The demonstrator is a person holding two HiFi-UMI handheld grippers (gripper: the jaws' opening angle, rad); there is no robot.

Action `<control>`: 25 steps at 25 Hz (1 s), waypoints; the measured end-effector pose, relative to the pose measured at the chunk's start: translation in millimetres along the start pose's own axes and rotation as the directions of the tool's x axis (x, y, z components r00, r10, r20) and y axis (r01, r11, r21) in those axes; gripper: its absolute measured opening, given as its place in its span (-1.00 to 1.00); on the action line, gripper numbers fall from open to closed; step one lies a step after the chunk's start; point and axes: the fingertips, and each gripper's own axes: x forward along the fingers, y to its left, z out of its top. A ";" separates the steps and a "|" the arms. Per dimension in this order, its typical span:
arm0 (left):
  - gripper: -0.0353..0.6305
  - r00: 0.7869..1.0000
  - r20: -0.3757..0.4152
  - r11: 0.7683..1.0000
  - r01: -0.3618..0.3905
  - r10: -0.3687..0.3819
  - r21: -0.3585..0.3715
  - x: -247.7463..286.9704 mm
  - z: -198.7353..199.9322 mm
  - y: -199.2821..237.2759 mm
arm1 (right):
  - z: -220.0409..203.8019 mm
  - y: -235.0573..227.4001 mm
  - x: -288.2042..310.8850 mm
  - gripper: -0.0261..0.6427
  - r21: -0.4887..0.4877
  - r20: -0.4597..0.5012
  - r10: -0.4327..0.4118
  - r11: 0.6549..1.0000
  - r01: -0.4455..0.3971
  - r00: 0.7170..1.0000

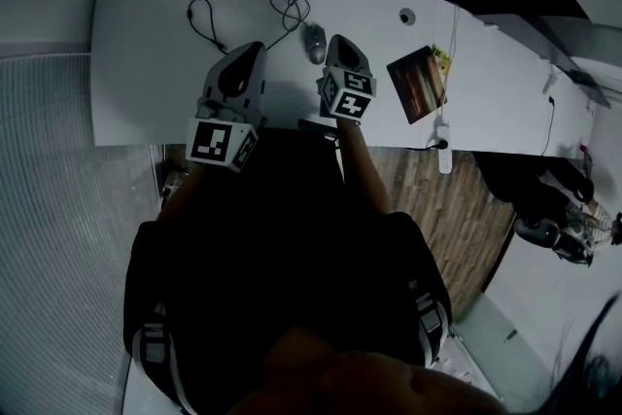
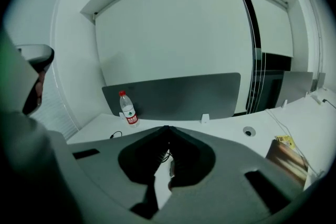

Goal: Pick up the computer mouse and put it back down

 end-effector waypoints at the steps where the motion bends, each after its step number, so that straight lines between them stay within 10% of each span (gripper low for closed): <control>1: -0.88 1.000 -0.001 1.000 0.000 0.000 -0.001 -0.1 -0.3 -0.1 | 2.5 1.4 -4.6 -0.92 -0.001 0.010 0.000 1.000 0.000 1.000; 25: -0.88 1.000 -0.023 1.000 0.011 -0.010 0.007 -0.9 -9.0 -1.6 | 103.8 52.5 -119.1 -0.92 0.005 0.327 0.100 0.994 -0.108 0.940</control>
